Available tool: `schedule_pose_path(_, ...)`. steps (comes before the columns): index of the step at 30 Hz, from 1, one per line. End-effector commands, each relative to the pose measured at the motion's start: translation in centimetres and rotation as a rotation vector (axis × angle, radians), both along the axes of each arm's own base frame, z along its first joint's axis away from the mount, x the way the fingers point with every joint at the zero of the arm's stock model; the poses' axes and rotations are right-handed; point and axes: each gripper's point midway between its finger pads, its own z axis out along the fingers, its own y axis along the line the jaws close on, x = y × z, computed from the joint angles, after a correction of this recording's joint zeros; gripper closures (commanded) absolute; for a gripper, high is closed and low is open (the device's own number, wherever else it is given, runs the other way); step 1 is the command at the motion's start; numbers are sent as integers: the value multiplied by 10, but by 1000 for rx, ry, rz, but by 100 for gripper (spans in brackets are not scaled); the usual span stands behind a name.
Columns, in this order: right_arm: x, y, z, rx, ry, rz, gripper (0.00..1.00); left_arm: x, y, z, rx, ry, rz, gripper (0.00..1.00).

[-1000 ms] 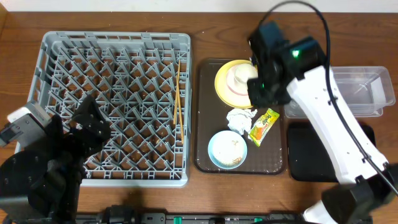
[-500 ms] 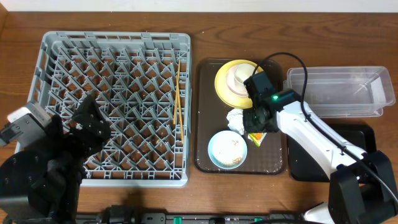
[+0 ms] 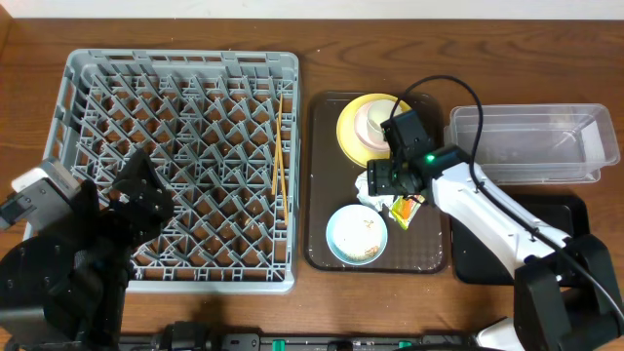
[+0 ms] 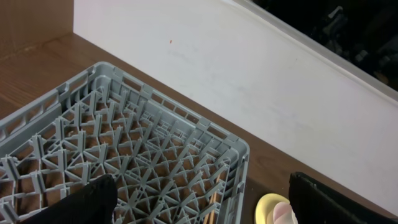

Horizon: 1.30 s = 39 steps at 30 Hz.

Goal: Sort waste into correct bins and load items into the dishwasher rack
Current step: 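Reach the right gripper down to the crumpled white tissue, then grasp the tissue and lift it toward the back right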

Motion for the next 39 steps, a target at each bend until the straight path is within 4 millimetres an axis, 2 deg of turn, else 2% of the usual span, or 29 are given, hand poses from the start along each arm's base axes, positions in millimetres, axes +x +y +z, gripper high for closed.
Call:
schedule_pose_path(1,-9,1,-25,0,37,7,28,-2,-1,6,3,-15,-5,11)
schedule_pose_path(5,-9,5,-36,26,12,16,33,-2,-1,6,3,-15,-5,11)
schedule_pose_path(11,-5,12,-43,52,-43,28,51,-2,-1,6,3,-15,-5,11)
schedule_pose_path(16,-10,9,-49,49,-35,28,80,-2,-1,6,3,-15,-5,11)
schedule_pose_path(19,-11,14,-43,78,-28,38,99,-2,-1,6,3,-14,-5,11)
schedule_pose_path(22,-10,23,-20,155,-25,56,99,-2,-1,6,3,-14,-5,11)
schedule_pose_path(24,-8,28,5,204,-48,72,99,-2,-1,6,3,-15,-5,11)
schedule_pose_path(28,2,16,62,203,-170,86,99,-2,-1,6,3,-15,-5,11)
schedule_pose_path(32,15,-23,117,128,-314,-3,99,-2,-1,6,3,-15,-5,11)
schedule_pose_path(35,33,-60,158,95,-420,-89,99,-2,-1,6,3,-15,-5,11)
schedule_pose_path(39,64,-129,200,56,-522,-245,99,-2,-1,6,3,-15,-5,11)
